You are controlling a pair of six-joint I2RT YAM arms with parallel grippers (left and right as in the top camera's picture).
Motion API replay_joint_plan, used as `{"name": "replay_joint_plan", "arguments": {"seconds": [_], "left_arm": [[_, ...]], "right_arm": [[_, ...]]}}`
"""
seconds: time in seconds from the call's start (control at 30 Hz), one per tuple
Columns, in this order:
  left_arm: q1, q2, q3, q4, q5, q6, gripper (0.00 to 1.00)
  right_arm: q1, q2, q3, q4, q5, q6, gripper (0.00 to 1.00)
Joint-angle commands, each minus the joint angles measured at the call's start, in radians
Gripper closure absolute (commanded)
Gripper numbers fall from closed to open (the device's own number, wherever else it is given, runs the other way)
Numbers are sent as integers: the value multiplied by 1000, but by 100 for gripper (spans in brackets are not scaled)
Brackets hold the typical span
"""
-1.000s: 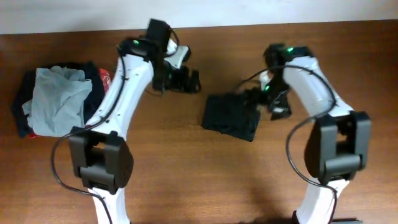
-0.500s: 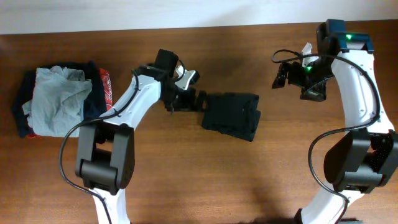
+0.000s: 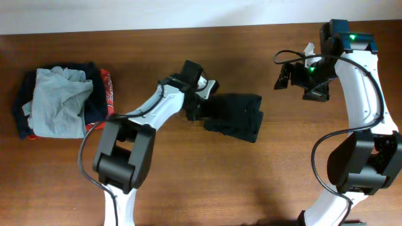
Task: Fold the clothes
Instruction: 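Grasp the folded dark bundle with the left gripper and lift it, then carry the bundle left and place it on the clothes pile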
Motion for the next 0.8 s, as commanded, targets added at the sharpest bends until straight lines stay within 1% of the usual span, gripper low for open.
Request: {"name": "replay_joint_plan", "arguments": {"seconds": [0.0, 0.1, 0.17, 0.2, 0.23, 0.3, 0.33, 0.37, 0.4, 0.53, 0.57, 0.67, 0.77], "left_arm": [[-16, 25, -6, 20, -3, -55, 2], [-27, 27, -6, 60, -3, -96, 5], [-40, 27, -6, 109, -2, -129, 10], [-54, 27, -6, 151, -2, -159, 19], [-61, 27, -6, 169, -2, -169, 23], [-84, 27, -6, 222, -2, -182, 41], [-100, 27, -6, 251, -2, -182, 52], [-108, 27, -6, 266, -2, -182, 59], [-114, 27, -6, 276, -2, -182, 70], [-122, 27, -6, 304, -3, -181, 96], [-117, 27, -6, 314, -3, -180, 99], [-93, 27, -5, 323, -2, -181, 99], [-38, 18, 1, 309, 21, -181, 99]], "right_arm": [[-3, -19, 16, 3, -9, -15, 1], [-3, -19, 16, 2, -9, -29, 1], [-3, -19, 16, 2, -9, -29, 1], [-3, -19, 16, 1, -9, -29, 1], [-3, -19, 16, 0, -9, -29, 1], [-3, -19, 16, -2, -9, -32, 1], [-3, -19, 16, -2, -9, -33, 1], [-3, -19, 16, -2, -9, -34, 1], [-3, -19, 16, -2, -9, -37, 1], [-3, -19, 16, -6, -9, -53, 1], [-3, -19, 16, -9, -7, -59, 1], [-3, -19, 16, -16, 10, -58, 1], [-3, -19, 16, -19, 10, -59, 1]]}}
